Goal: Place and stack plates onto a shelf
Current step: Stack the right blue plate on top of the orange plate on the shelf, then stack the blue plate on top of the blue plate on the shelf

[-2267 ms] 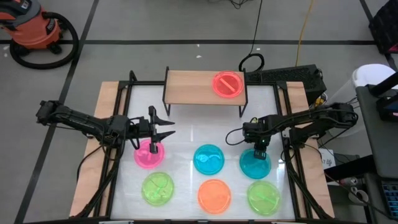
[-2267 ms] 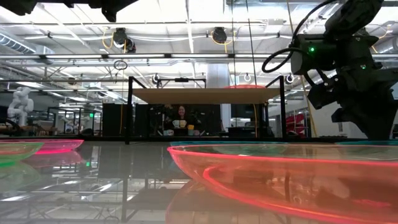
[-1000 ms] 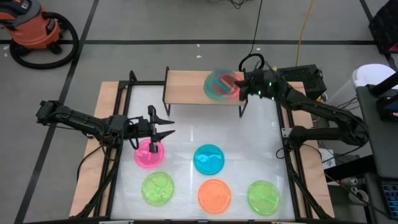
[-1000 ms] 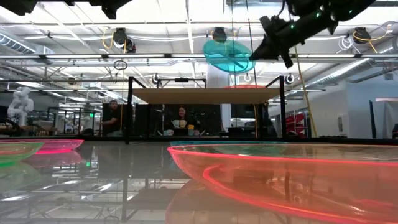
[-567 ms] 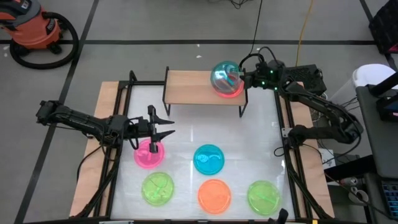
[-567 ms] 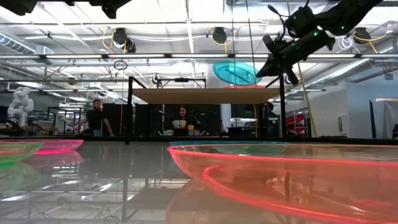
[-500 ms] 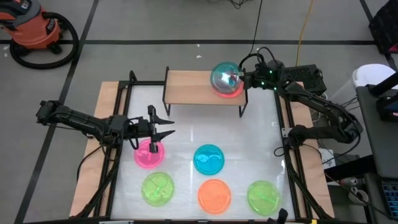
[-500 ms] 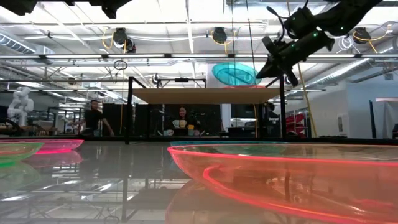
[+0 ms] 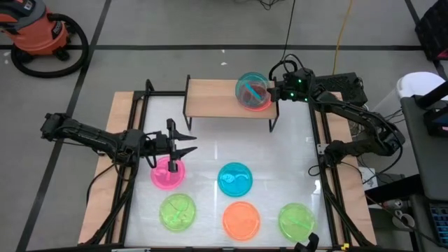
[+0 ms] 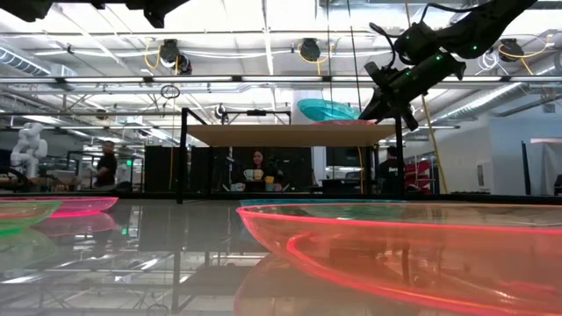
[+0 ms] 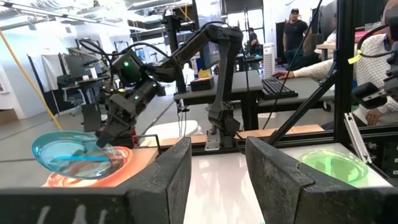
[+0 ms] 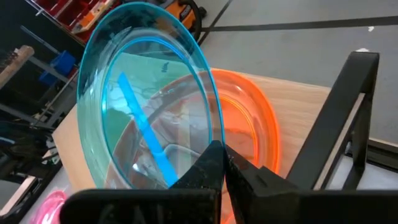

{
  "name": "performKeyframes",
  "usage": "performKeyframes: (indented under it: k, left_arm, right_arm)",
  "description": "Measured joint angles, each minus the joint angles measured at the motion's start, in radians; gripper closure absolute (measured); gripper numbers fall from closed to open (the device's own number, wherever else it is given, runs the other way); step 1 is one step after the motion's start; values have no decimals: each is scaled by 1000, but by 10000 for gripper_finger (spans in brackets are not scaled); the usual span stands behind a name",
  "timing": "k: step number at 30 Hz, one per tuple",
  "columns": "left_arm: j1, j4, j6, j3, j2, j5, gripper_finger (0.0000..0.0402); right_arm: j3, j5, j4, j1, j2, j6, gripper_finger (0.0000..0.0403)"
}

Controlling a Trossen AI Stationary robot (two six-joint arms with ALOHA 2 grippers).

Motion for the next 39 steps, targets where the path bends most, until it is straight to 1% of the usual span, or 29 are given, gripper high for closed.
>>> performKeyframes:
  k: [4,7,10,16,19,22,25,29,34,36,39]
  left_arm:
    - [0,0,-1,0,0,0,243]
    - [0,0,-2,0,0,0,243]
    - [0,-2,-2,0,0,0,243]
    - [0,-21,-7,0,0,0,243]
    - [0,-25,-19,0,0,0,243]
    - [0,-55,-34,0,0,0,243]
    - [-10,-110,-33,0,6,13,243]
    - [-38,-128,2,1,59,17,243]
    - [-73,-142,56,59,195,18,243]
    - [-86,-164,58,99,265,35,243]
    - [-104,-249,88,159,384,62,243]
  right_arm:
    - [0,1,5,0,1,0,402]
    - [-1,1,16,0,-4,0,394]
    - [-2,1,15,0,-16,-2,374]
    - [-2,-20,15,0,-62,-17,316]
    - [-2,-23,17,0,-109,-43,292]
    - [-2,-74,20,0,-180,-95,277]
    - [-3,-123,16,14,-269,-140,274]
    - [-42,-126,19,88,-393,-220,273]
    - [-133,-126,43,193,-526,-265,273]
    - [-173,-125,86,234,-570,-251,273]
    - [-242,-124,200,306,-615,-222,273]
